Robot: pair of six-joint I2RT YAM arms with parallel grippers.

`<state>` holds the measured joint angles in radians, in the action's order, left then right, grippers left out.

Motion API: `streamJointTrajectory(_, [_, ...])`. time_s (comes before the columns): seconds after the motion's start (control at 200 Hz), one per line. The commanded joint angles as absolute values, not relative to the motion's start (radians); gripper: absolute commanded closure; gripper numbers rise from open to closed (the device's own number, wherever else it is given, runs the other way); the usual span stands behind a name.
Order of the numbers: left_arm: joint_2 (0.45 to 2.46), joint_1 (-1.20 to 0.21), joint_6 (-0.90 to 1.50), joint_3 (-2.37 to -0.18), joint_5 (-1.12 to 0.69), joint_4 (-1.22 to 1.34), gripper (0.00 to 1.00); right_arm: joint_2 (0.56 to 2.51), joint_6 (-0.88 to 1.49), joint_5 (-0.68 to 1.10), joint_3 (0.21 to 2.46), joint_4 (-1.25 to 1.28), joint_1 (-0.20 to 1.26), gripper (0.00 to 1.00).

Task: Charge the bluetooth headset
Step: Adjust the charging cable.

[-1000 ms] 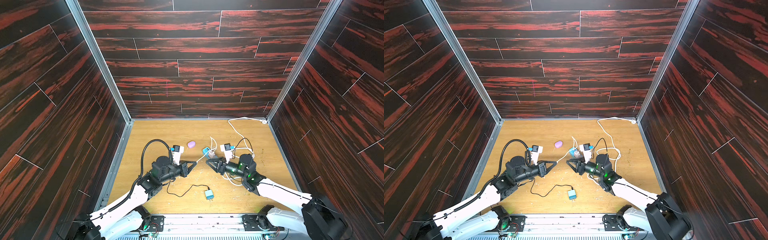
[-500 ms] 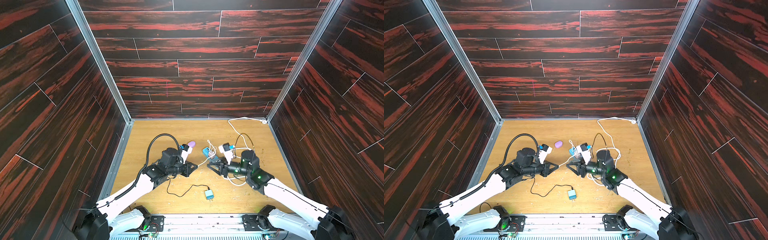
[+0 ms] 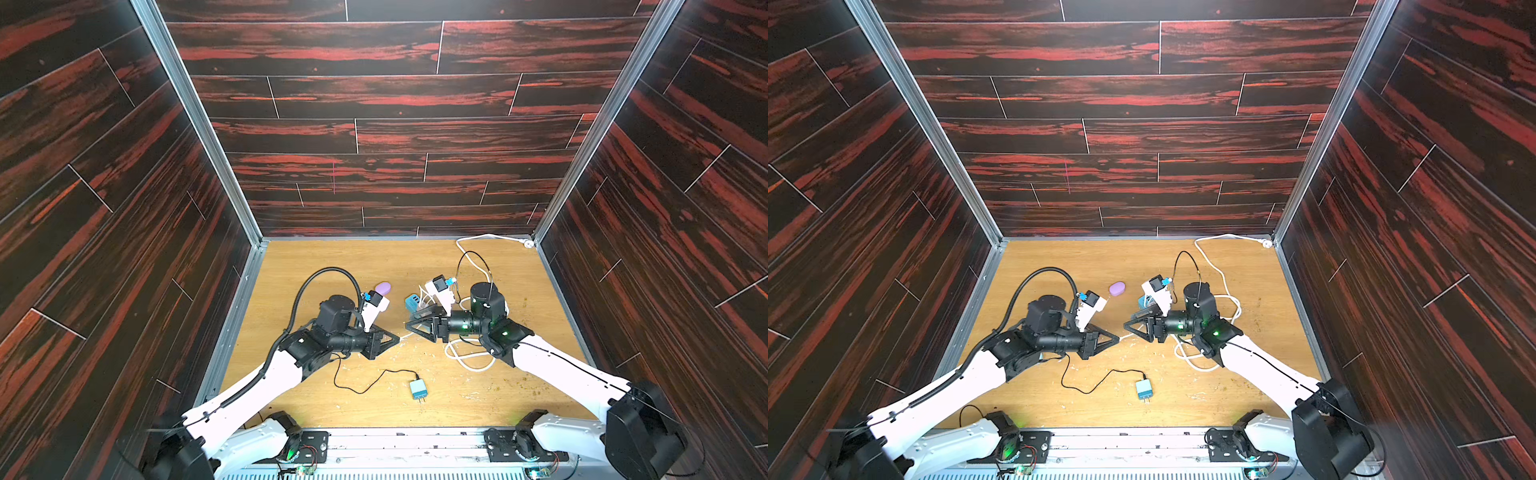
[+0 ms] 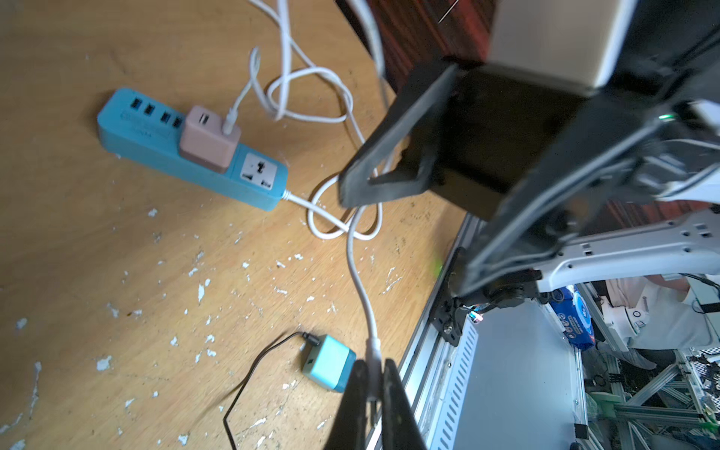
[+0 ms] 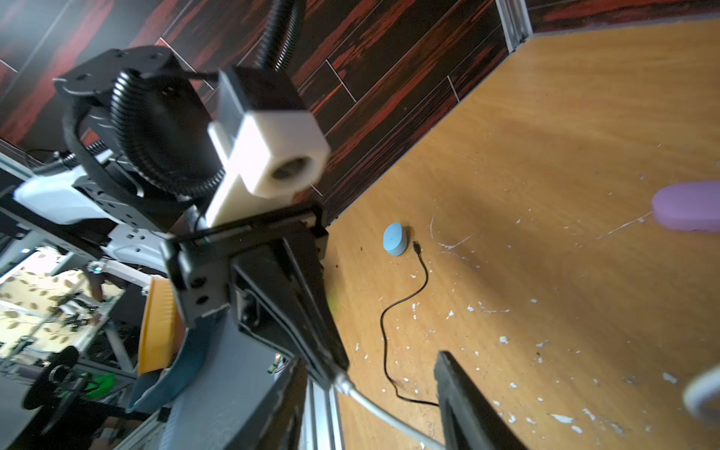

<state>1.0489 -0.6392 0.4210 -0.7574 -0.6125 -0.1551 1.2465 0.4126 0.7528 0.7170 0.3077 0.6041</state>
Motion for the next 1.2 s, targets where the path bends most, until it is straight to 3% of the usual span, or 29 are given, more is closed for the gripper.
streamJointTrajectory(0.0, [1.007, -0.634, 0.405, -0.759, -0.627, -0.137, 0.99, 1.252, 0.437, 0.839, 0.692, 0.357, 0.604, 0.44])
streamJointTrajectory(0.902, [1.020, -0.635, 0.432, -0.778, -0.734, -0.081, 0.99, 1.292, 0.465, 0.977, 0.663, 0.452, 0.612, 0.45])
streamJointTrajectory(1.192, [1.032, -0.635, 0.425, -0.791, -0.725, -0.091, 0.99, 1.279, 0.444, 1.015, 0.659, 0.422, 0.632, 0.57])
